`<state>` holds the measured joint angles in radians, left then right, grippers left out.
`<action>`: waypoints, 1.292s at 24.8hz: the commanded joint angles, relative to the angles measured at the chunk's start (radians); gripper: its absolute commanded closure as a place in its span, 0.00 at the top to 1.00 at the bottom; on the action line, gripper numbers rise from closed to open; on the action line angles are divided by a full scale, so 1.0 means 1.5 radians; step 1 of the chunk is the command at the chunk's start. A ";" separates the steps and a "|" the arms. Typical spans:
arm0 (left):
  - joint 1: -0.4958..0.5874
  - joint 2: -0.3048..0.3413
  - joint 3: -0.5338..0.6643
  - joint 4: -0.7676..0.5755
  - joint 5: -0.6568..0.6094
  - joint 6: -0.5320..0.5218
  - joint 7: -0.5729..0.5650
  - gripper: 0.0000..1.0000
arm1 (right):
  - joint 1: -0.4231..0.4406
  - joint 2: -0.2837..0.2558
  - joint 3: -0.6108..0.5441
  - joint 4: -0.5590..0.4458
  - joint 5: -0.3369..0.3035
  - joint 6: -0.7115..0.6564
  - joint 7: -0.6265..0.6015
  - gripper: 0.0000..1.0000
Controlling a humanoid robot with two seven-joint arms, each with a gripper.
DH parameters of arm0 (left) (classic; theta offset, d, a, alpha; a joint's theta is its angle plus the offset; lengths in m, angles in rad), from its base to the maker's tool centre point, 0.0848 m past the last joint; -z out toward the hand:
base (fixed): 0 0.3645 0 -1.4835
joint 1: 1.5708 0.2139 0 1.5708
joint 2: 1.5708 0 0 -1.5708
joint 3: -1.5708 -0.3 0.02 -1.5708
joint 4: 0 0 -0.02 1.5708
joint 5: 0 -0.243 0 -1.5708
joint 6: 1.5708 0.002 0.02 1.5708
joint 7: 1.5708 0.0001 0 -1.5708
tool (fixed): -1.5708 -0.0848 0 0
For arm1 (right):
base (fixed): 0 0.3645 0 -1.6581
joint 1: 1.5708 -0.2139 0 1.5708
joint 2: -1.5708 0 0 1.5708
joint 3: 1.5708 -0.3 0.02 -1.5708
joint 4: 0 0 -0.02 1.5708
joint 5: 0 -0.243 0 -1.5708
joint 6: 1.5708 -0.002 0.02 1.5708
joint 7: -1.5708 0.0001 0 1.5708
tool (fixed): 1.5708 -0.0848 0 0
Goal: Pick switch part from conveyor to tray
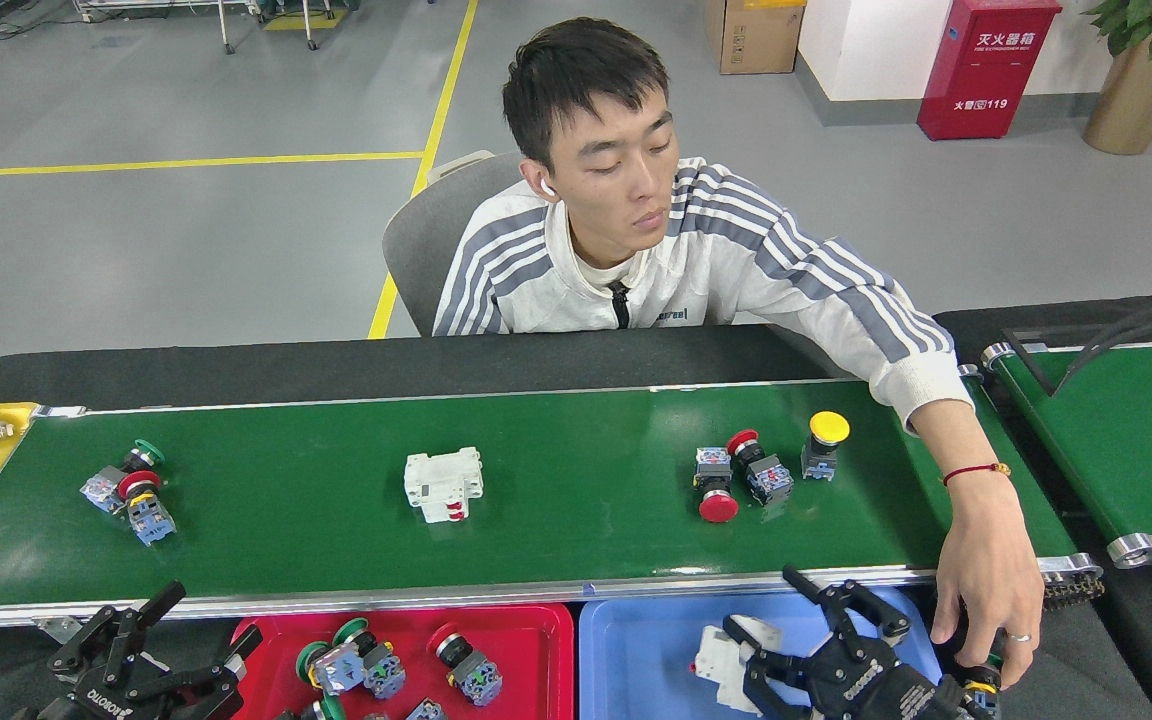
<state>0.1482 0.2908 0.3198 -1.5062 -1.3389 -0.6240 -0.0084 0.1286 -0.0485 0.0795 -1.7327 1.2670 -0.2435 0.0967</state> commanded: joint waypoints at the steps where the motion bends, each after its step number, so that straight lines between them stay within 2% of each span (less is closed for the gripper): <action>1: -0.007 0.017 0.003 0.006 0.002 0.130 0.000 1.00 | 0.001 0.014 -0.005 -0.006 0.015 0.132 -0.007 0.98; 4: -0.015 0.037 0.007 0.023 0.007 0.135 0.000 1.00 | 0.026 0.018 0.002 -0.006 0.020 0.214 -0.015 0.98; 7: -0.047 0.041 0.007 0.041 0.008 0.139 -0.002 1.00 | 0.027 0.024 0.024 -0.003 0.023 0.239 -0.017 0.98; 10: -0.136 0.043 0.002 0.132 0.007 0.141 -0.041 1.00 | 0.007 0.039 0.057 0.021 0.057 0.278 -0.015 0.98; 13: -0.241 0.049 0.000 0.265 0.001 0.152 -0.070 1.00 | -0.040 0.055 0.103 0.068 0.090 0.309 -0.014 0.98; 17: -0.340 0.115 -0.053 0.402 -0.002 0.227 -0.066 1.00 | -0.140 0.070 0.172 0.148 0.094 0.318 -0.010 0.98; 20: -0.388 0.126 -0.091 0.472 -0.002 0.281 -0.043 0.99 | -0.202 0.093 0.196 0.224 0.092 0.318 -0.009 0.98; 25: -0.432 0.136 -0.127 0.560 -0.002 0.291 -0.027 0.97 | -0.285 0.118 0.219 0.317 0.092 0.317 -0.009 0.98; 27: -0.448 0.136 -0.131 0.592 -0.002 0.300 -0.027 0.88 | -0.311 0.126 0.234 0.351 0.089 0.317 -0.009 0.98; 30: -0.467 0.135 -0.133 0.643 -0.002 0.322 -0.009 0.57 | -0.358 0.141 0.248 0.421 0.080 0.314 -0.010 0.98; 31: -0.478 0.135 -0.139 0.664 -0.001 0.323 0.002 0.47 | -0.373 0.141 0.266 0.446 0.064 0.317 -0.011 0.98; 32: -0.487 0.134 -0.144 0.676 -0.001 0.323 0.007 0.43 | -0.388 0.141 0.282 0.467 0.052 0.319 -0.011 0.96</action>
<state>-0.5544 0.4787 0.1091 -0.5022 -1.3410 -0.1496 -0.0268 -0.4228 0.1544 0.4858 -1.0479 1.3593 0.2365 0.0874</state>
